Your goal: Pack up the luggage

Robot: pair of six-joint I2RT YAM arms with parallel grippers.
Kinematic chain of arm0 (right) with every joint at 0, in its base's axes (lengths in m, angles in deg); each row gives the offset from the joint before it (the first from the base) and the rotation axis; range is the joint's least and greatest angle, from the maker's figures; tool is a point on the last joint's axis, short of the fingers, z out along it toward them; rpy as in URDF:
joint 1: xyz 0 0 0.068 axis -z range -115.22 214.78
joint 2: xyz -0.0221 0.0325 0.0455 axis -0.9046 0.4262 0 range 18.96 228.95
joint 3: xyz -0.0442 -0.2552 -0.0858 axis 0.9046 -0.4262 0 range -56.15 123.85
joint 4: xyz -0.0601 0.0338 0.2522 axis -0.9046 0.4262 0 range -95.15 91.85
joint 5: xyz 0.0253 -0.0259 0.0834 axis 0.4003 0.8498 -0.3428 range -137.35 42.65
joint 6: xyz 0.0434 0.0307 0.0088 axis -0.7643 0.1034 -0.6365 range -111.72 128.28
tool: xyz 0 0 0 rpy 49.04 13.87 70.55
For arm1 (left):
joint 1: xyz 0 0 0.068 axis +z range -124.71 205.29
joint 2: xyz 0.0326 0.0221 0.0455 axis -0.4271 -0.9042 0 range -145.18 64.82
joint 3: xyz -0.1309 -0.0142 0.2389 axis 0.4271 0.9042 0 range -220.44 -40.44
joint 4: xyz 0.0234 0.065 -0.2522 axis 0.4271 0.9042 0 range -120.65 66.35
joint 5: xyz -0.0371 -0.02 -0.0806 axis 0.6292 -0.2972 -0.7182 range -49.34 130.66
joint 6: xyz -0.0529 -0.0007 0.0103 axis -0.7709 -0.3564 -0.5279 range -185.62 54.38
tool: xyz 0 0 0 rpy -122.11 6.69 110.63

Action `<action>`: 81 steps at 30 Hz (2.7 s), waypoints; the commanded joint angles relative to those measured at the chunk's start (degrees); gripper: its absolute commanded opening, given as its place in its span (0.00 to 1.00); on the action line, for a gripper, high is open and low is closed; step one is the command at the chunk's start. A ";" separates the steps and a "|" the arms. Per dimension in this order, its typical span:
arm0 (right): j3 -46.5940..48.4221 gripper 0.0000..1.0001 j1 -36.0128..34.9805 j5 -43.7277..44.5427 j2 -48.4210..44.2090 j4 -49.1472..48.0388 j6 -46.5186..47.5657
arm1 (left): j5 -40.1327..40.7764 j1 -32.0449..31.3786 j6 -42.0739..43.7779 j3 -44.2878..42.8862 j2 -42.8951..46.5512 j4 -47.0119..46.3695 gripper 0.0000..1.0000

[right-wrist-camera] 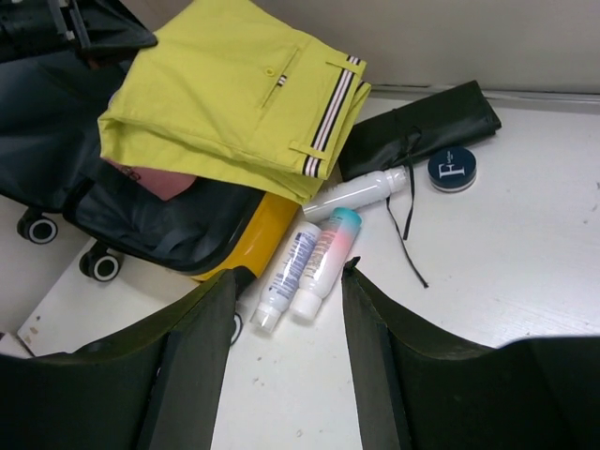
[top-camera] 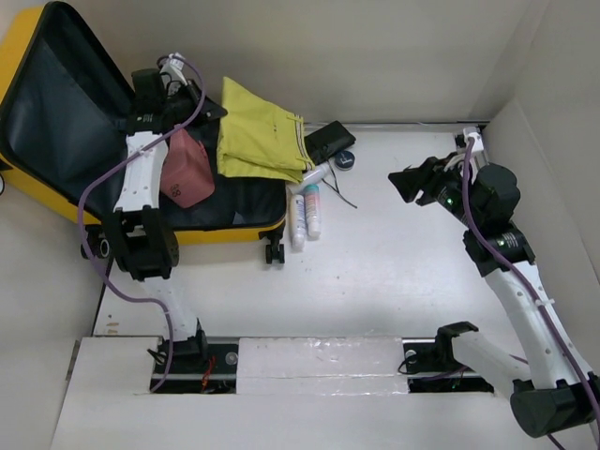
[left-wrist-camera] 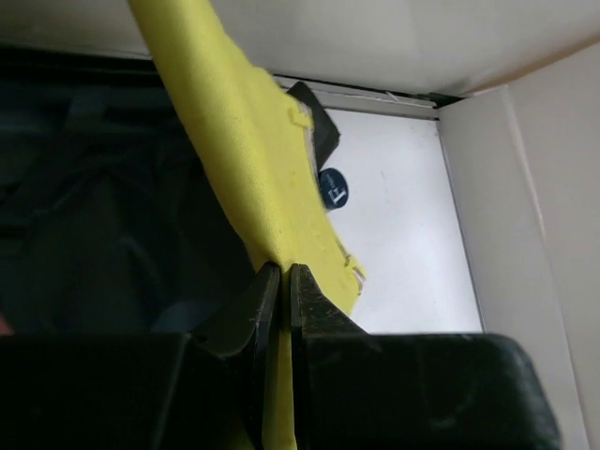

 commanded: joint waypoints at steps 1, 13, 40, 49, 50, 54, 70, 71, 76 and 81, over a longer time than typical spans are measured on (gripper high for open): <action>-0.07 0.55 -0.73 -1.24 -0.90 -3.89 -0.18 | -0.43 3.39 2.84 4.66 7.89 -5.12 0.00; -0.08 0.56 -1.26 -1.24 -0.90 -3.89 0.35 | 13.19 10.43 7.77 13.65 13.09 0.52 0.00; -5.79 0.21 -13.47 8.33 14.02 -9.33 -0.27 | 35.16 -10.27 2.67 20.22 33.89 -10.17 0.63; 4.13 0.65 -17.52 14.91 40.83 -13.47 -2.11 | 50.19 -32.64 -3.99 54.93 51.92 -22.85 0.62; 5.97 0.65 -17.52 15.45 42.33 -13.47 -2.11 | 50.19 -32.64 -5.32 60.79 55.59 -23.47 0.62; 9.76 0.66 -16.82 15.46 51.72 -14.00 -2.64 | 45.63 -32.64 -8.31 71.47 62.64 -29.35 0.61; 17.41 0.66 -19.45 15.63 65.19 -15.32 -6.24 | 39.37 -32.64 -8.85 77.02 68.64 -32.62 0.59; 17.41 0.64 -19.46 15.63 65.19 -15.32 -6.24 | 39.90 -32.64 -8.85 77.02 68.64 -32.62 0.59; 13.73 0.35 -18.14 13.62 61.09 -16.46 -6.77 | 41.67 -32.64 -8.85 77.02 68.64 -32.09 0.59; 8.71 0.35 -17.52 13.62 48.60 -16.99 -6.25 | 40.97 -32.64 -9.89 77.02 68.64 -35.17 0.59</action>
